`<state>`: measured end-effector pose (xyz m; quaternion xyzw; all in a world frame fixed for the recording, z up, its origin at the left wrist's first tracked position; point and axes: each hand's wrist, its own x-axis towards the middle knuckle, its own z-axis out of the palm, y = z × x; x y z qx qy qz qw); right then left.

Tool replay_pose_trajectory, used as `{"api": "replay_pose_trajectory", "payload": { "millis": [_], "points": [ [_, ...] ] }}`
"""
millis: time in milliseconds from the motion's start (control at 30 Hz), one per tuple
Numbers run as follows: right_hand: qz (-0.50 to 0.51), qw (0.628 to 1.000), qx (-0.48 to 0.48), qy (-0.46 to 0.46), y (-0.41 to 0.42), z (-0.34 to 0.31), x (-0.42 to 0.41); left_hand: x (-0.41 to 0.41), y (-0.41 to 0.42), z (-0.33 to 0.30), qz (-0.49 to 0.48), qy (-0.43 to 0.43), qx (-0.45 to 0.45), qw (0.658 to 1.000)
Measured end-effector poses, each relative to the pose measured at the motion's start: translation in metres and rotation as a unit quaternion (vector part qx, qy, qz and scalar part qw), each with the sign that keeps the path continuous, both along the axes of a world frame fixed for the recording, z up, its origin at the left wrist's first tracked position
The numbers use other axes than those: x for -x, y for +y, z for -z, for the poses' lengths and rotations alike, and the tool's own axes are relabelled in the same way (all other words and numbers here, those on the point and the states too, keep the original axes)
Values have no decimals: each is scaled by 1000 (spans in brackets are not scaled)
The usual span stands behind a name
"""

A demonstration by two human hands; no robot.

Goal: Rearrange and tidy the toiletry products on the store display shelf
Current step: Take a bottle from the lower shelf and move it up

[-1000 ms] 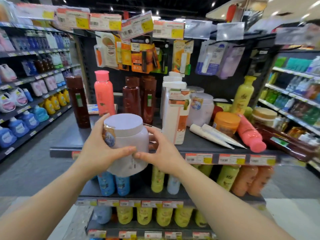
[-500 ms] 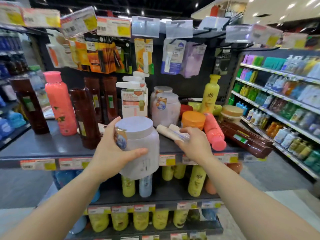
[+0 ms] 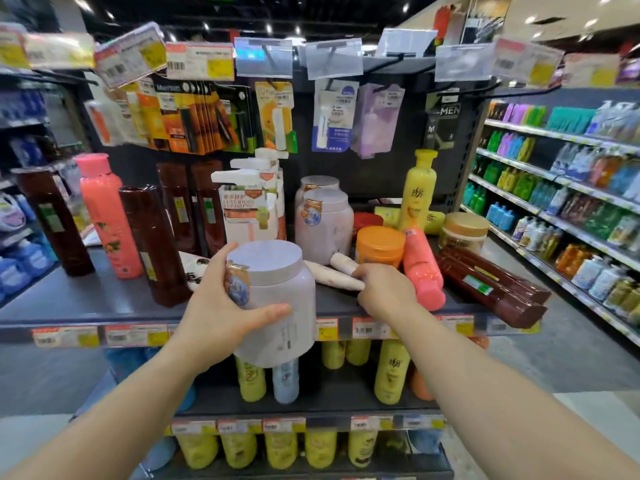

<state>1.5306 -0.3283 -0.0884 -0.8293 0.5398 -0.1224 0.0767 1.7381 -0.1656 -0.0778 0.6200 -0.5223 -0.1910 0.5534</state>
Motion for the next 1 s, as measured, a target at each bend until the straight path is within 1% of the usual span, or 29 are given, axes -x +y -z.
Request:
{"api": "replay_pose_trajectory", "payload": {
  "millis": [200, 300, 400, 500, 567, 700, 1000],
  "points": [
    [-35, 997, 28, -62, 0, 2, 13, 11, -2, -4, 15, 17, 8, 1000],
    [-27, 988, 51, -140, 2, -5, 15, 16, -5, -6, 24, 17, 11, 999],
    [-16, 970, 70, -231, 2, -20, 19, 22, -9, -8, 39, 22, 11, 999],
    [0, 941, 96, -324, 3, -38, 27, 34, -18, -14, 47, 24, 21, 998],
    [13, 925, 122, -359, 3, -47, 35, 43, -30, -20, 53, 27, 32, 998],
    [44, 927, 127, -349, -2, -52, 53, 59, -64, -26, 27, 36, 44, 998],
    [78, 940, 118, -312, -8, -49, 86, 63, -124, -12, 10, 22, 17, 1000]
  ]
}}
